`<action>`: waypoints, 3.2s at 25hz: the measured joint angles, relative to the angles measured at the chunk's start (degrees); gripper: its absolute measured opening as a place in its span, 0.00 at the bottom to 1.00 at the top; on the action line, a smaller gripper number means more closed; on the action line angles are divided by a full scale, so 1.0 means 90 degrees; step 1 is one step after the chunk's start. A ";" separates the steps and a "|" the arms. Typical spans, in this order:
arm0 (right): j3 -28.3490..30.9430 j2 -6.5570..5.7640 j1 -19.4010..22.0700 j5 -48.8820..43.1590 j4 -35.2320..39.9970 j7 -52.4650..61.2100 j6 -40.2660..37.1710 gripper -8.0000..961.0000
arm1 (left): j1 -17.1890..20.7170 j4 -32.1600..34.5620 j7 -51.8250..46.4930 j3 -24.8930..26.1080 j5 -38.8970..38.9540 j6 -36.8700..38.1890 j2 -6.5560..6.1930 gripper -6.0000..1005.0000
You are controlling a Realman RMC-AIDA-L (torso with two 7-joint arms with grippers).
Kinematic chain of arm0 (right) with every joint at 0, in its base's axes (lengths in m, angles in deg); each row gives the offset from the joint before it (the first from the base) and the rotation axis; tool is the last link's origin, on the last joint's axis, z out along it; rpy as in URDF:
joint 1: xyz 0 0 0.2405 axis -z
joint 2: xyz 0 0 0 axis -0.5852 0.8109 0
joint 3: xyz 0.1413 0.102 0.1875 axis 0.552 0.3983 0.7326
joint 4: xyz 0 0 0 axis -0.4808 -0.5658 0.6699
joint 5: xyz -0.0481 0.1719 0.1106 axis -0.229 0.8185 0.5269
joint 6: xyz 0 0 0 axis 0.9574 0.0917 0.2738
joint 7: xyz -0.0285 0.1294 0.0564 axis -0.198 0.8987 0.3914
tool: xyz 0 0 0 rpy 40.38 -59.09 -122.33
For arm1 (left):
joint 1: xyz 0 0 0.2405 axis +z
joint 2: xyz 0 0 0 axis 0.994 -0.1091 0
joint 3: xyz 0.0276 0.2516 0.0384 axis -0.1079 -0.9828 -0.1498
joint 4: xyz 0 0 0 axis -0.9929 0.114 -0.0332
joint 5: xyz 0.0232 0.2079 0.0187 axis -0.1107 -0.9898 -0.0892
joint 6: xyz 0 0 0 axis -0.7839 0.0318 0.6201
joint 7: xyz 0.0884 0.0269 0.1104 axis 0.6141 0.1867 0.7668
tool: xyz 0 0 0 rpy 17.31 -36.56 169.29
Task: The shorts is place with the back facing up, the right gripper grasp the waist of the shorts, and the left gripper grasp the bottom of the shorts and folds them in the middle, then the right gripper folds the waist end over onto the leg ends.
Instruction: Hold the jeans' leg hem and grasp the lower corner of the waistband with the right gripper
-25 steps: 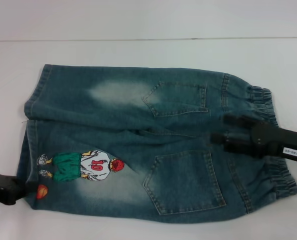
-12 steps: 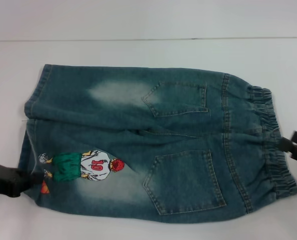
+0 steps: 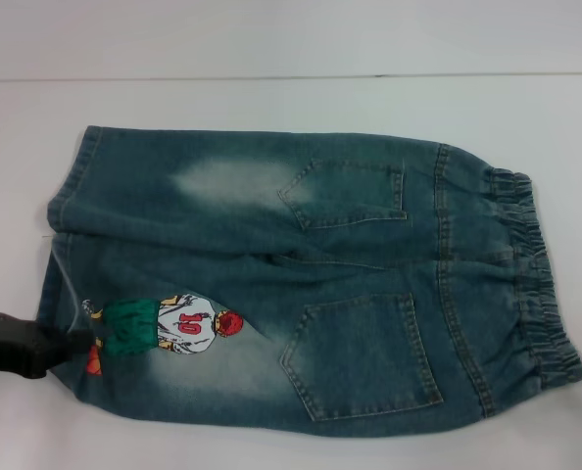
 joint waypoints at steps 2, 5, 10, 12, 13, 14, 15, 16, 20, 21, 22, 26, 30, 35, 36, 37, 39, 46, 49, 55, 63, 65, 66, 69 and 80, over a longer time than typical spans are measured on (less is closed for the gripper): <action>0.0119 -0.0034 -0.0015 -0.0149 -0.0001 0.0059 -0.0030 0.99 | -0.0009 0.0000 -0.0021 -0.0049 0.0000 -0.0018 0.0000 0.08; 0.0213 -0.0045 -0.0061 -0.0196 0.0011 0.0088 -0.0026 0.99 | -0.0016 -0.0005 -0.0024 -0.0112 0.0000 -0.0025 0.0000 0.08; 0.0198 -0.0048 -0.0242 -0.0453 -0.0005 0.0155 0.0007 0.98 | -0.0032 -0.0010 -0.0065 -0.0113 0.0000 -0.0013 0.0000 0.08; 0.0211 -0.0038 -0.0300 -0.0599 -0.0008 0.0157 0.0013 0.98 | -0.0037 -0.0010 -0.0085 -0.0113 -0.0001 -0.0004 0.0000 0.08; 0.0211 -0.0031 -0.0323 -0.0655 -0.0009 0.0157 0.0016 0.98 | -0.0037 -0.0009 -0.0089 -0.0112 -0.0002 -0.0001 0.0000 0.08; 0.0208 -0.0031 -0.0340 -0.0685 -0.0009 0.0158 0.0018 0.98 | -0.0040 -0.0006 -0.0090 -0.0113 -0.0002 0.0008 0.0000 0.08; 0.0205 -0.0030 -0.0355 -0.0713 -0.0010 0.0161 0.0019 0.99 | -0.0042 0.0002 -0.0090 -0.0113 -0.0003 0.0016 0.0000 0.08; 0.0205 -0.0031 -0.0363 -0.0740 -0.0011 0.0166 0.0020 0.99 | -0.0044 0.0010 -0.0091 -0.0112 -0.0003 0.0022 0.0000 0.08; 0.0171 -0.0045 -0.0396 -0.0780 -0.0014 0.0218 0.0027 0.99 | -0.0054 0.0021 -0.0093 -0.0113 -0.0003 0.0038 0.0000 0.08; 0.0154 -0.0047 -0.0410 -0.0784 -0.0015 0.0233 0.0031 0.99 | -0.0055 0.0023 -0.0093 -0.0113 -0.0002 0.0041 0.0000 0.08; 0.0151 -0.0049 -0.0423 -0.0803 -0.0016 0.0236 0.0038 0.99 | -0.0056 0.0026 -0.0093 -0.0113 -0.0002 0.0041 0.0000 0.08; 0.0160 -0.0044 -0.0462 -0.0933 -0.0017 0.0245 0.0110 0.99 | -0.0057 0.0030 -0.0094 -0.0112 0.0013 0.0045 0.0000 0.07; 0.0136 -0.0012 -0.0526 -0.1040 -0.0017 0.0247 0.0159 0.99 | -0.0054 0.0040 -0.0094 -0.0113 0.0125 0.0078 0.0000 0.08; 0.0129 0.0005 -0.0580 -0.1100 0.0003 0.0248 0.0112 0.98 | -0.0046 0.0058 -0.0094 -0.0122 0.0175 0.0141 0.0000 0.08; 0.0128 0.0006 -0.0591 -0.1101 0.0000 0.0245 0.0084 0.98 | -0.0047 0.0059 -0.0094 -0.0122 0.0176 0.0144 0.0000 0.07; 0.0128 0.0007 -0.0600 -0.1100 -0.0002 0.0238 0.0051 0.98 | -0.0048 0.0059 -0.0094 -0.0123 0.0177 0.0147 0.0000 0.07; 0.0125 0.0008 -0.0623 -0.1100 0.0002 0.0211 -0.0015 0.98 | -0.0048 0.0059 -0.0094 -0.0123 0.0179 0.0149 0.0000 0.07; 0.0089 0.0017 -0.0732 -0.1293 0.0006 0.0251 0.0017 0.98 | -0.0038 0.0056 -0.0093 -0.0123 0.0183 0.0149 0.0000 0.07; 0.0112 0.0017 -0.0773 -0.1422 0.0033 0.0326 0.0066 0.98 | -0.0041 0.0038 -0.0094 -0.0123 0.0184 0.0149 -0.0003 0.07; 0.0144 -0.0028 -0.0804 -0.1443 0.0042 0.0425 0.0046 0.98 | -0.0055 0.0040 -0.0093 -0.0123 0.0184 0.0155 -0.0009 0.07; 0.0144 -0.0048 -0.0818 -0.1443 0.0052 0.0371 -0.0241 0.98 | -0.0057 0.0060 -0.0094 -0.0122 0.0201 0.0168 -0.0010 0.07; 0.0113 -0.0056 -0.0829 -0.1452 0.0052 0.0420 -0.0264 0.98 | -0.0057 0.0060 -0.0094 -0.0123 0.0220 0.0169 -0.0010 0.07; 0.0099 -0.0063 -0.0835 -0.1468 0.0052 0.0474 -0.0274 0.98 | -0.0057 0.0058 -0.0093 -0.0122 0.0231 0.0168 -0.0010 0.07; 0.0078 -0.0125 -0.0890 -0.1592 0.0052 0.0770 -0.0323 0.98 | -0.0057 0.0054 -0.0093 -0.0122 0.0240 0.0168 -0.0010 0.07; 0.0126 -0.0201 -0.0955 -0.1656 0.0052 0.0910 -0.0373 0.98 | -0.0068 0.0011 -0.0089 -0.0122 0.0244 0.0168 -0.0008 0.07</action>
